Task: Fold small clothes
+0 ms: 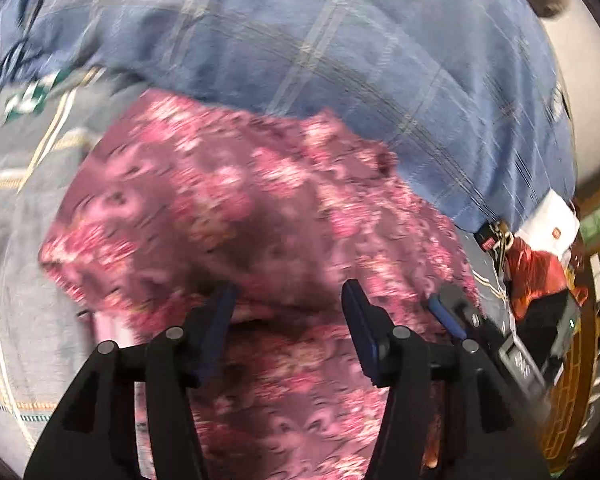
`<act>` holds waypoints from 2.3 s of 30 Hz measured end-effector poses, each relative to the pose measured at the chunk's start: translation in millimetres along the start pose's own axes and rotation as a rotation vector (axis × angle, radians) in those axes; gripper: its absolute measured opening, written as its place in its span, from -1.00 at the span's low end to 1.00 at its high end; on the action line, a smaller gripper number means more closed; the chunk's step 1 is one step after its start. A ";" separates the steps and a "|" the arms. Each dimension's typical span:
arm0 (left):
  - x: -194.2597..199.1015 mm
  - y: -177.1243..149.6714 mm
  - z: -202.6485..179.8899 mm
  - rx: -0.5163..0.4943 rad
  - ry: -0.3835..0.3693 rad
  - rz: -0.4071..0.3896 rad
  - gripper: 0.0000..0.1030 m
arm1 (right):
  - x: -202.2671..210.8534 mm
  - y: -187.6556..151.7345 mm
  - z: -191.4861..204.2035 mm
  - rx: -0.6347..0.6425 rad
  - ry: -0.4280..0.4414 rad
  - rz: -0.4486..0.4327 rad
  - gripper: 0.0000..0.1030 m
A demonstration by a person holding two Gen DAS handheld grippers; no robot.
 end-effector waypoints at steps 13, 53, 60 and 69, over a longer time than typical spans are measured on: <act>-13.5 -19.6 22.9 0.044 -0.027 0.047 0.05 | -24.4 18.4 32.9 0.042 -0.055 0.003 -0.88; -23.9 -81.4 -109.4 -0.499 0.027 0.184 0.06 | 181.3 -87.3 -35.4 -0.168 -0.434 -0.082 -0.45; -19.5 -112.2 -147.3 -0.587 0.059 0.202 0.06 | 209.1 -98.0 -38.2 -0.229 -0.406 -0.130 -0.45; -15.1 -145.2 -151.3 -0.649 0.142 0.195 0.25 | 214.7 -115.9 -17.0 -0.152 -0.489 -0.104 -0.21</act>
Point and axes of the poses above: each gripper's, at about its wrist camera, not at the fingertips, and x roughly against the way its jaws point, z to its left, y to its top, the point moved 2 cm from there along -x, roughly the way its jaws point, and after that the axes turned 9 degrees about -x, right-handed, at the moved point
